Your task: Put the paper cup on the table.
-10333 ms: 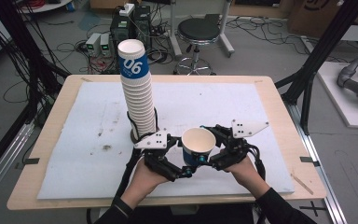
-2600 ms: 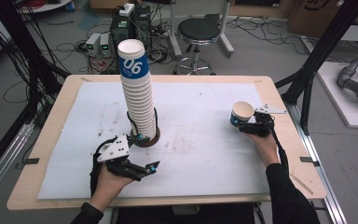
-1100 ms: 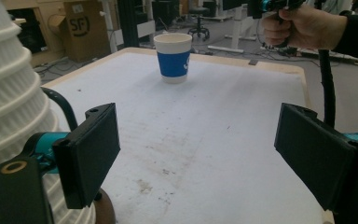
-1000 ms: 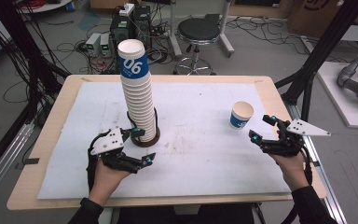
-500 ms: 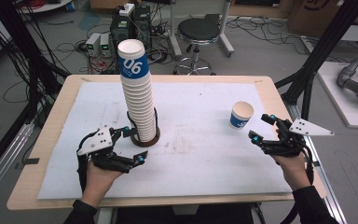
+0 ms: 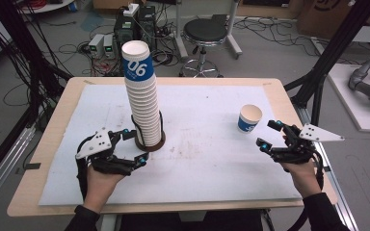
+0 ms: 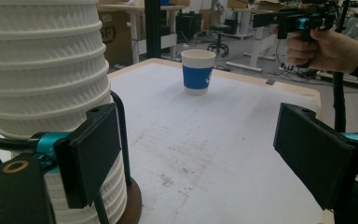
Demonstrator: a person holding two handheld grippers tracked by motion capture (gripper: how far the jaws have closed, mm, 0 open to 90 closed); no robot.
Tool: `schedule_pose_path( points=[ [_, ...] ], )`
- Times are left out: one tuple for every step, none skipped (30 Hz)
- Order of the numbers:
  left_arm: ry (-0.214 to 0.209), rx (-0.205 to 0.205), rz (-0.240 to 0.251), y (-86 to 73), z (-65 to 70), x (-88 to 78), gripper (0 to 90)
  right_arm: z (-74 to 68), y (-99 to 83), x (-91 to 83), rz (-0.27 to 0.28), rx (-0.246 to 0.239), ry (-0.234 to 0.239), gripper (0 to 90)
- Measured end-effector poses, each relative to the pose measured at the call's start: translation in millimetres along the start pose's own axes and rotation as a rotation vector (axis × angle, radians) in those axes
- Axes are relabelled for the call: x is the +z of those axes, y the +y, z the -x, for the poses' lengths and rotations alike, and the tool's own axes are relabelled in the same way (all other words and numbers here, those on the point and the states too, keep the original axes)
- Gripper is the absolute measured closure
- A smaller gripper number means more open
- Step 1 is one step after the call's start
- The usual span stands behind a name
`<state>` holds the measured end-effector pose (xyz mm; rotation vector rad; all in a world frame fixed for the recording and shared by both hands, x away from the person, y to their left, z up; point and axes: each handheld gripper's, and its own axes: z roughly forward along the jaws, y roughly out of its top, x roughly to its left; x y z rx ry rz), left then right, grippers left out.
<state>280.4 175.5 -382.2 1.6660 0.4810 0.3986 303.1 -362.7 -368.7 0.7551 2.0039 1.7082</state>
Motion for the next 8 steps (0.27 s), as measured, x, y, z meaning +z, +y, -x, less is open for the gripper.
schedule_pose_path(
  points=[
    [0.000, 0.000, -0.003, -0.3, -0.1, 0.3, 14.6, 0.0, 0.0, 0.3, -0.004, 0.001, 0.002, 14.3],
    [-0.001, 0.001, -0.005, -0.7, -0.2, 0.5, 14.6, 0.1, -0.2, 0.5, -0.006, -0.001, 0.000, 14.3],
    [0.004, 0.003, -0.007, -0.8, -0.3, 0.8, 14.6, 0.4, -0.4, 0.6, -0.003, 0.001, 0.003, 14.3],
    [0.008, 0.003, -0.009, -1.0, -0.5, 0.9, 14.6, 0.8, -0.5, 0.9, -0.002, 0.000, 0.001, 14.3],
    [0.012, 0.000, -0.011, -1.3, -1.0, 0.9, 14.6, 0.7, -0.6, 1.1, -0.003, 0.003, 0.000, 14.3],
    [0.015, -0.003, -0.010, -1.6, -1.6, 1.0, 14.6, 1.2, -1.0, 1.2, -0.007, 0.004, 0.001, 14.3],
    [0.018, -0.007, -0.010, -2.0, -2.2, 1.2, 14.6, 2.4, -1.5, 1.8, -0.004, 0.001, 0.000, 14.3],
    [0.018, -0.007, -0.012, -2.5, -3.1, 1.6, 14.6, 3.1, -2.5, 1.9, -0.004, 0.007, 0.003, 14.3]
  ],
)
